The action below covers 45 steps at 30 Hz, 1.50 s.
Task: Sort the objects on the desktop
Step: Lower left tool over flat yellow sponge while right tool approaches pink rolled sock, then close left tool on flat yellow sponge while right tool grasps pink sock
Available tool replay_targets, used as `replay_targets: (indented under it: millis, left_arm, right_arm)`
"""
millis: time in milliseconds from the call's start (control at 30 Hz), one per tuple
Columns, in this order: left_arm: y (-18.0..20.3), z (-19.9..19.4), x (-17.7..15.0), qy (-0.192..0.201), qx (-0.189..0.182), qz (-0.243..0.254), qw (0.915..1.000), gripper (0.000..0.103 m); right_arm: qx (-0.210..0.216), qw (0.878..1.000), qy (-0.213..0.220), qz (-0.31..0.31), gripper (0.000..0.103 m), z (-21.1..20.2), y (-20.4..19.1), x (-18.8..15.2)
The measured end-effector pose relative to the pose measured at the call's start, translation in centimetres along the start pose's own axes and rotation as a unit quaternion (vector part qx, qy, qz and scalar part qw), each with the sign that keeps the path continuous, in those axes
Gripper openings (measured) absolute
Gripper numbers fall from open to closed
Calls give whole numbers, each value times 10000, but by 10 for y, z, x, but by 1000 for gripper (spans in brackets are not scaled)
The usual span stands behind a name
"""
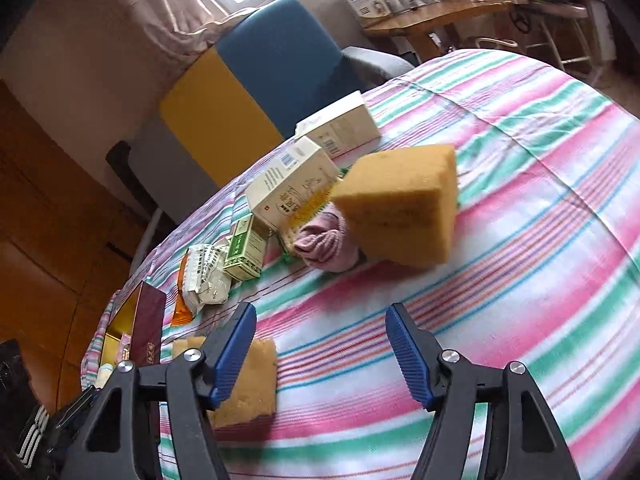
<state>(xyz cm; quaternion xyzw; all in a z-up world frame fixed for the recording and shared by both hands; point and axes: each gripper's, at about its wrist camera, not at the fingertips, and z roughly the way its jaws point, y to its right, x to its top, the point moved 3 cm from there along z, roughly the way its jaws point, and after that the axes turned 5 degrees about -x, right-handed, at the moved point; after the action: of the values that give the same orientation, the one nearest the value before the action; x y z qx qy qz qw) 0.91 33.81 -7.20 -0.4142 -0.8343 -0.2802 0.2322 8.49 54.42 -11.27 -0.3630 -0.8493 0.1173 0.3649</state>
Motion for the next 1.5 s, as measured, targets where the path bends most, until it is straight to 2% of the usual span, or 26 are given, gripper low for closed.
replay_targets:
  millis: [100,200,300,400,533,633,700,733,767,833,1167,1500]
  left_arm:
    - [-4,7,7,-13,-11,-74,10000,80]
    - [-4,15,13,-58,35,-23,10000,81]
    - [-2,24,15,-136,94,115,9998,81]
    - [0,32,17,-171,153,208,9995,81]
    - [0,44,20,-230,188,241,9993,82]
    - [-1,50,22,-241,150,218,9994,83]
    - [-2,51,22,-241,32,177,9995,84]
    - [-3,52,21,-245,-43,143,9996,83]
    - [-4,53,20,-249,-118,108,9996,79]
    - [-6,52,17,-249,-251,52,9994,75]
    - [-5,25,-15,-175,-413,0,9990,71]
    - [-9,13,-72,-594,-337,-170,9975,66]
  right_arm:
    - [73,9996,-216,-180,67,23,-10,11]
    - [117,9992,-368,-77,67,44,-4,22]
    - [-146,9996,-247,44,67,52,8,36]
    - [-169,9996,-172,117,70,52,14,45]
    - [-304,9992,-209,-161,79,62,5,49]
    - [-555,9968,-270,-505,79,73,-7,49]
    - [-841,9933,-220,-756,73,78,-12,50]
    - [-964,9916,-193,-846,63,79,-13,50]
    - [-1078,9897,-167,-925,57,79,-13,50]
    - [-1114,9889,-151,-970,54,75,-11,49]
    - [-827,9897,-269,-1137,46,43,-15,8]
    - [-602,9905,-380,-1176,49,7,-23,-40]
